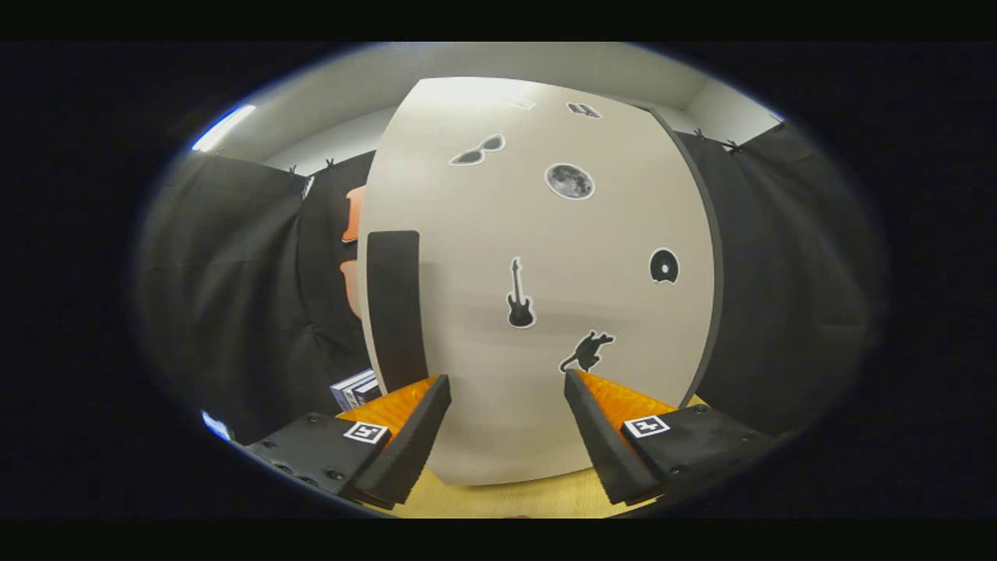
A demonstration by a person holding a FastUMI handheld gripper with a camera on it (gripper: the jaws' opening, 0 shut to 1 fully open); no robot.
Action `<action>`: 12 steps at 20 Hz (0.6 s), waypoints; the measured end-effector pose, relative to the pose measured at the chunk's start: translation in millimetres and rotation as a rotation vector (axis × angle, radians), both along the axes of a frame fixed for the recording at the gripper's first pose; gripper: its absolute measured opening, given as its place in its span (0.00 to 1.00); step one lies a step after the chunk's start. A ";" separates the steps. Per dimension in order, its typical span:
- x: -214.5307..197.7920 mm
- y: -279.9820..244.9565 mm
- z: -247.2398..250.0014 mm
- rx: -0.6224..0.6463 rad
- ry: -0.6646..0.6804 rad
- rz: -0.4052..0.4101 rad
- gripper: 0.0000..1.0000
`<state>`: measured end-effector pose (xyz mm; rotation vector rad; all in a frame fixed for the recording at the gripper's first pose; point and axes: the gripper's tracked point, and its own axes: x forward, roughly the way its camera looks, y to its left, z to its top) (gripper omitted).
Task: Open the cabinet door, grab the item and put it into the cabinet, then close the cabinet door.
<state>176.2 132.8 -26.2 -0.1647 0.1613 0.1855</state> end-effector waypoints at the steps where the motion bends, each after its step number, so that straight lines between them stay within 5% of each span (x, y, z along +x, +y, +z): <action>1: 2.4 1.4 -0.6 -0.001 0.004 -0.002 0.95; 12: 36.0 -1.5 -9.5 0.007 0.037 -0.066 0.94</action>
